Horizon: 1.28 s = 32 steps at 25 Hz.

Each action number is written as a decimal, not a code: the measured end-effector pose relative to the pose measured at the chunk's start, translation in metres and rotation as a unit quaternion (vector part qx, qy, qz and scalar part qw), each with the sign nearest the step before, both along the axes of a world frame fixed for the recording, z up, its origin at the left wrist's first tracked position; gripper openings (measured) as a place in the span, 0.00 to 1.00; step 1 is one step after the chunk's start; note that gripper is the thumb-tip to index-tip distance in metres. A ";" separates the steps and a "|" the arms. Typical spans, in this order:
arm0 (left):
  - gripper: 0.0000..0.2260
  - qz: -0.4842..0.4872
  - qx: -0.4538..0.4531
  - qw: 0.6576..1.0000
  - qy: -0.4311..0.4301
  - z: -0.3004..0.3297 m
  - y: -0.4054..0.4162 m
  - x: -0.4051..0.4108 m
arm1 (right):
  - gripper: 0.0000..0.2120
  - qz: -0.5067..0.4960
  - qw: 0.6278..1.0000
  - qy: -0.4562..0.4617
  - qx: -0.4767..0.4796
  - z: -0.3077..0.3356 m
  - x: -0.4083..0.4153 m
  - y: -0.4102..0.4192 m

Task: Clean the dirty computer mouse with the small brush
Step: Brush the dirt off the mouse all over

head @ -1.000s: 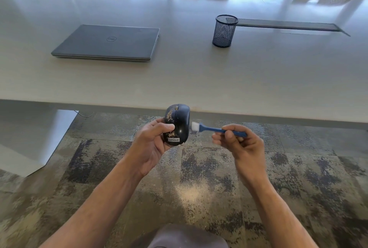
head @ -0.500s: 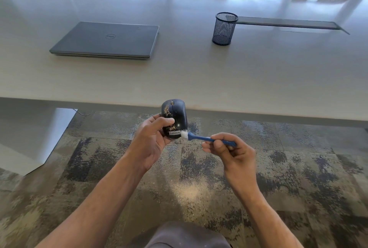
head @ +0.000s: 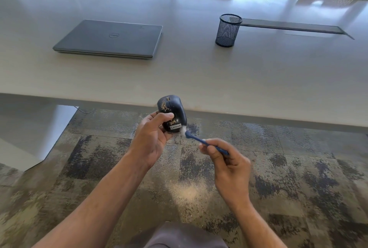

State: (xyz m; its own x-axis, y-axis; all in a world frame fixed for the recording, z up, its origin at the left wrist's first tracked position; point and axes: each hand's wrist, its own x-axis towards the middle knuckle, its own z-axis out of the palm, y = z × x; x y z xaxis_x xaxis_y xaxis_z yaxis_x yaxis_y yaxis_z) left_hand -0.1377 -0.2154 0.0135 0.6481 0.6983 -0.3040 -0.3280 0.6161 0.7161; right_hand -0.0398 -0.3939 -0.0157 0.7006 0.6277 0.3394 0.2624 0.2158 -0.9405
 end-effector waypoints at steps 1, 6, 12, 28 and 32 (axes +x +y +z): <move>0.35 0.001 0.005 1.000 0.004 -0.001 0.001 0.001 | 0.11 0.002 1.000 -0.023 -0.005 -0.002 -0.006 0.001; 0.32 0.014 0.007 1.000 0.011 -0.002 -0.001 0.005 | 0.06 -0.035 0.989 -0.146 -0.007 -0.002 -0.014 0.003; 0.35 0.011 -0.009 1.000 -0.005 0.004 -0.003 0.001 | 0.08 -0.080 0.984 -0.159 -0.007 0.001 0.002 0.002; 0.40 0.000 -0.006 1.000 0.002 0.008 -0.006 0.000 | 0.09 -0.046 0.987 -0.155 0.003 0.011 0.023 -0.008; 0.34 -0.003 0.003 1.000 0.012 0.006 -0.005 0.002 | 0.08 0.015 0.933 -0.358 0.029 0.017 0.021 0.001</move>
